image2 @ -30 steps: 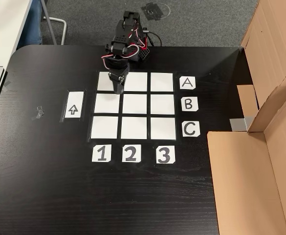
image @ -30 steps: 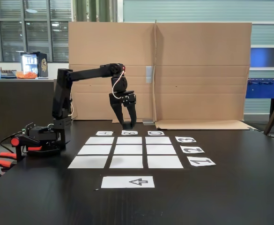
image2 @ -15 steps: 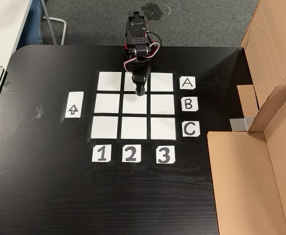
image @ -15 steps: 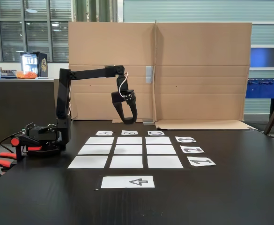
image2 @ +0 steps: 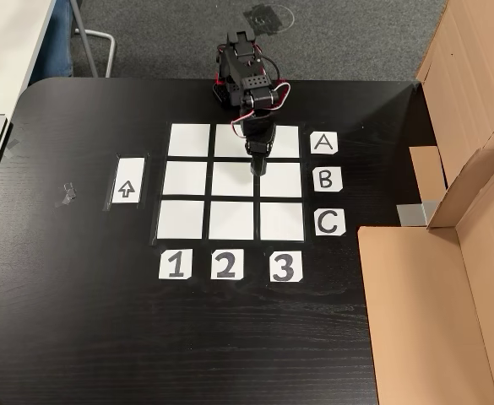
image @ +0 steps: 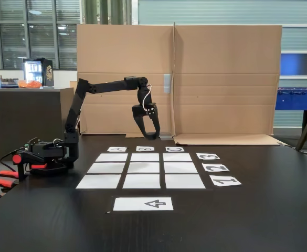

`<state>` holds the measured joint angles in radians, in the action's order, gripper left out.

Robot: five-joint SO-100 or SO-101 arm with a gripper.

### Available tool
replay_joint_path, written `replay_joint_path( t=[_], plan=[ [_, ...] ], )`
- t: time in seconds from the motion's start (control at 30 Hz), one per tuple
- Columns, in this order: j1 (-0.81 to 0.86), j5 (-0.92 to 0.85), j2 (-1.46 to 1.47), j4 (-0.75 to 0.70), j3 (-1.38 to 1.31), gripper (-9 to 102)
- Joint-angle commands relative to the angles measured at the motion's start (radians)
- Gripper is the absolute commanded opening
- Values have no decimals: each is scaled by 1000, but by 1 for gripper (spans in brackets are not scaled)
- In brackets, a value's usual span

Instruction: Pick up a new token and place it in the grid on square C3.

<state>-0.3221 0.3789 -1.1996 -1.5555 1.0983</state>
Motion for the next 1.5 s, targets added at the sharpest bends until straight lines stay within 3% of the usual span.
replay_joint_path(
  t=[0.0, 0.87, 1.47],
  plan=[
    [-12, 9, 32, 8, -87, -1],
    [-74, 17, 535, 8, -673, -1],
    [-72, 15, 569, 34, -710, 0]
  ],
)
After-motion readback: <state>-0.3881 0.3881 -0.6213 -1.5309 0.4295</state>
